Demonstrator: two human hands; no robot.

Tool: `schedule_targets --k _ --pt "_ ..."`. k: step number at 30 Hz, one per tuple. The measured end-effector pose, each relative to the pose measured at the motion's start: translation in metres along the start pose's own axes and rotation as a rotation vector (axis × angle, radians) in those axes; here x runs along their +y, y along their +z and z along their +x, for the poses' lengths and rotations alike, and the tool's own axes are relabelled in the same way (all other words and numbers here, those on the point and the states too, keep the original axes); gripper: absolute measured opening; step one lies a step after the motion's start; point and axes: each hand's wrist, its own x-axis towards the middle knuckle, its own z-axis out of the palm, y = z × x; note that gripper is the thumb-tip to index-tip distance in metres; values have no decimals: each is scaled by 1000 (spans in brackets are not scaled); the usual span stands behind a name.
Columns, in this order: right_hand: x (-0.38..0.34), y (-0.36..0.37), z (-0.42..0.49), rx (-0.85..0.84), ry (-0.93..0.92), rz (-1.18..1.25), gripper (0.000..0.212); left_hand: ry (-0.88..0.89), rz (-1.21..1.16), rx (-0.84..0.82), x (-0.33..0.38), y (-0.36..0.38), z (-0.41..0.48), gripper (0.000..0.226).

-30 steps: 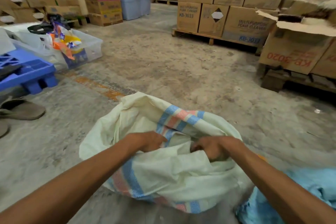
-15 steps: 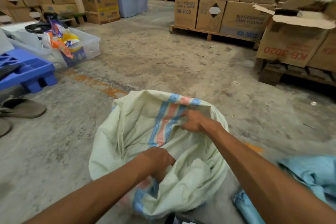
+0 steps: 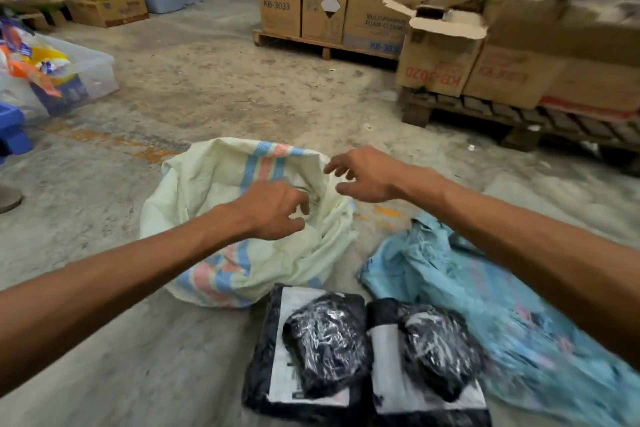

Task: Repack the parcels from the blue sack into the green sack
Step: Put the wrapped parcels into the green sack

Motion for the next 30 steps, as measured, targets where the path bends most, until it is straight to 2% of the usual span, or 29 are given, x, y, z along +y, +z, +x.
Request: schedule_targets --k 3,6,8,10,13,17,20,25,30 --pt "9 -6 -66 -118 12 -50 55 101 -133 -26 48 -7 -35 42" --pt "12 3 -126 -342 29 -44 82 151 -149 -264 90 -2 -73 78" --pt "8 12 -157 -510 56 -73 108 148 -59 -365 107 7 -94 103" --pt "3 23 -177 -593 74 -129 125 135 100 -341 113 23 -105 118" --pt "-1 51 -188 -548 42 -225 121 97 170 -270 115 49 -105 117" --pt "-1 63 -176 -565 24 -256 104 68 23 -243 110 60 -99 107" --pt "-6 42 -145 -546 12 -222 96 20 -36 -205 95 35 -91 104" --pt "-27 -2 -58 -258 -21 -141 85 -230 -8 -61 29 -31 -64 94" --pt "-40 10 33 -34 20 48 80 -468 33 -39 -52 -20 -34 94"
